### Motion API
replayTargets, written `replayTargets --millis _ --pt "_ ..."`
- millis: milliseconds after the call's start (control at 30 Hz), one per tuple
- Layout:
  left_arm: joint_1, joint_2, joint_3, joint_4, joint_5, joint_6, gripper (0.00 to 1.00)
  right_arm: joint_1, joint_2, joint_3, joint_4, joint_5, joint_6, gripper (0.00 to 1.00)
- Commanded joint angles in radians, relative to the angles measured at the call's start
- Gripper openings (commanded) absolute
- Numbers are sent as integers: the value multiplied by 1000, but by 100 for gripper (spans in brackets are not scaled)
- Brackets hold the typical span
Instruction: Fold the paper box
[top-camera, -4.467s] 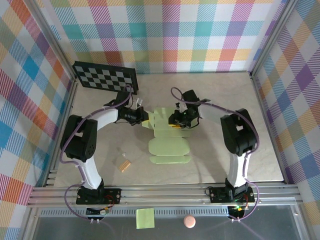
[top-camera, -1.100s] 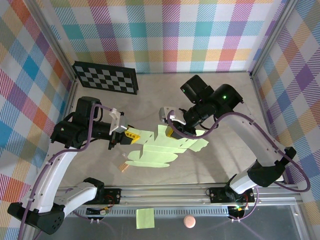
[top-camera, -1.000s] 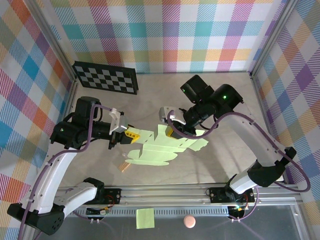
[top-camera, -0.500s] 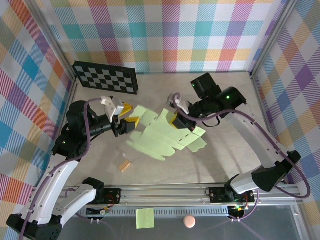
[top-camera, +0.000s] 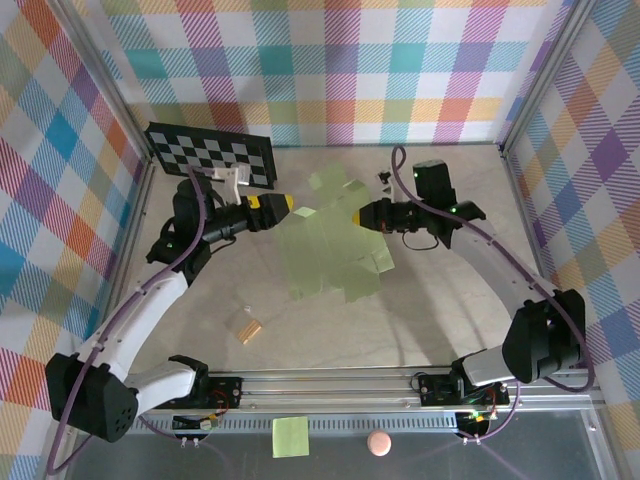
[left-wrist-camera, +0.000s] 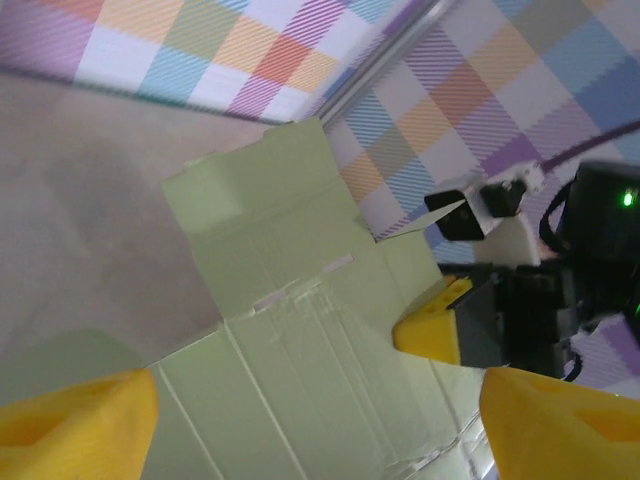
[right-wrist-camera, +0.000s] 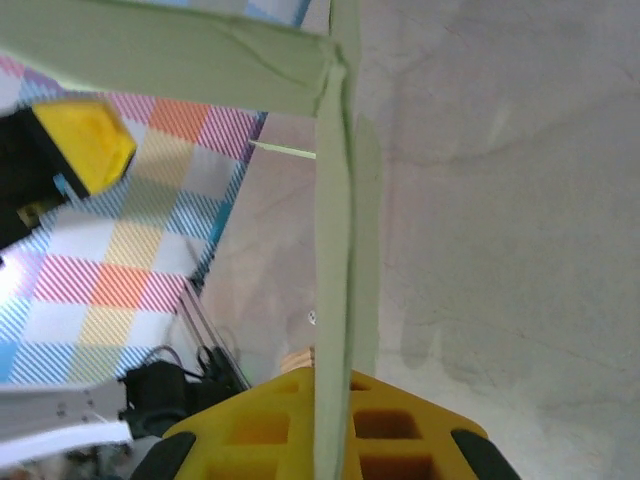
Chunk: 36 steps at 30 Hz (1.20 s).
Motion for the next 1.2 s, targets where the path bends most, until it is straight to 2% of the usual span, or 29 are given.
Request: replayTargets --millis 0,167,433,667,933,1167 --pt "2 43 -7 94 -24 -176 78 -17 35 -79 224 -44 202 0" --pt "-37 92 -42 5 -52 -145 68 -27 88 -160 216 -31 167 0" --pt "-161 143 -91 -120 -131 -51 61 -33 107 -153 -48 138 -62 0" --pt "-300 275 -124 -93 -177 -48 51 -21 113 -93 -256 266 -208 0" --pt "-390 452 -92 -130 -184 -63 40 64 130 -39 -379 473 -291 0" --pt "-413 515 -113 -142 -191 -83 33 163 140 9 -451 638 -306 0"
